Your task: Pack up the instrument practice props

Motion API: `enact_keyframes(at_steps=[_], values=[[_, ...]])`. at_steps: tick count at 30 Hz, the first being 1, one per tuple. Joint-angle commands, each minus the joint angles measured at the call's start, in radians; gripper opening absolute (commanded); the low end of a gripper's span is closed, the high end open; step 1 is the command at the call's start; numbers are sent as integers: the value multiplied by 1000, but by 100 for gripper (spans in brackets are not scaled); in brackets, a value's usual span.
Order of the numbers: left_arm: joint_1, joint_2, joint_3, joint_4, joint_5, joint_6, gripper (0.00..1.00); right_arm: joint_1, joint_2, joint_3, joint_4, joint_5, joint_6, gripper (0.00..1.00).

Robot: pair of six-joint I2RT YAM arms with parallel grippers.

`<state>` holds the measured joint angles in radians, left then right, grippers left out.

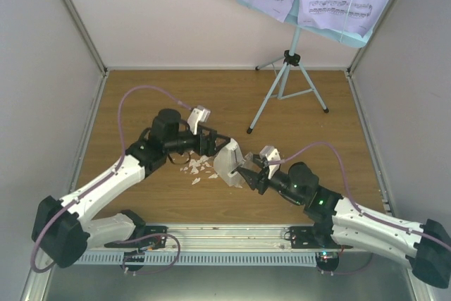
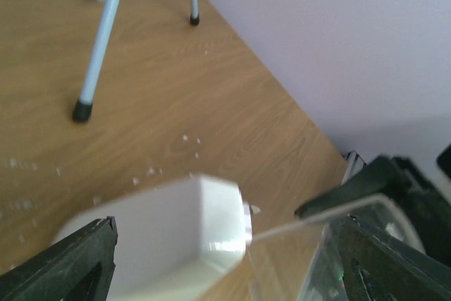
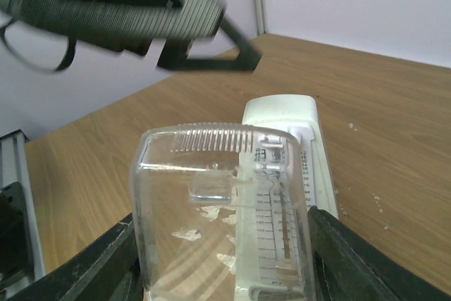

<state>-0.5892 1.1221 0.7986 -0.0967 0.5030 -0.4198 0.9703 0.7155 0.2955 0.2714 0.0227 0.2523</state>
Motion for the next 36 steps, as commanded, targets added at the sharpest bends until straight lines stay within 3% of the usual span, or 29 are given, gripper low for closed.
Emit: enact_keyframes(at_steps=[1,5,11,16,20,26,36], values=[[54,104,128,-59,188,181,86,21,36,-31,175,89,-38,50],[63,182,187,-70,201,255,85,21,59,-63,264,108,-23,50],[77,222,126,32,272,241,85,16,69,-89,278,152,-11,50],[81,263,139,29,309,242,69,10,69,-91,276,143,-6,50],[81,272,126,29,315,244,65,10,75,-94,294,145,-18,50],[83,295,137,-6,307,273,65,-57,153,-63,341,39,-75,51],[83,313,131,-16,316,280,53,-122,195,-65,423,-59,-106,51]])
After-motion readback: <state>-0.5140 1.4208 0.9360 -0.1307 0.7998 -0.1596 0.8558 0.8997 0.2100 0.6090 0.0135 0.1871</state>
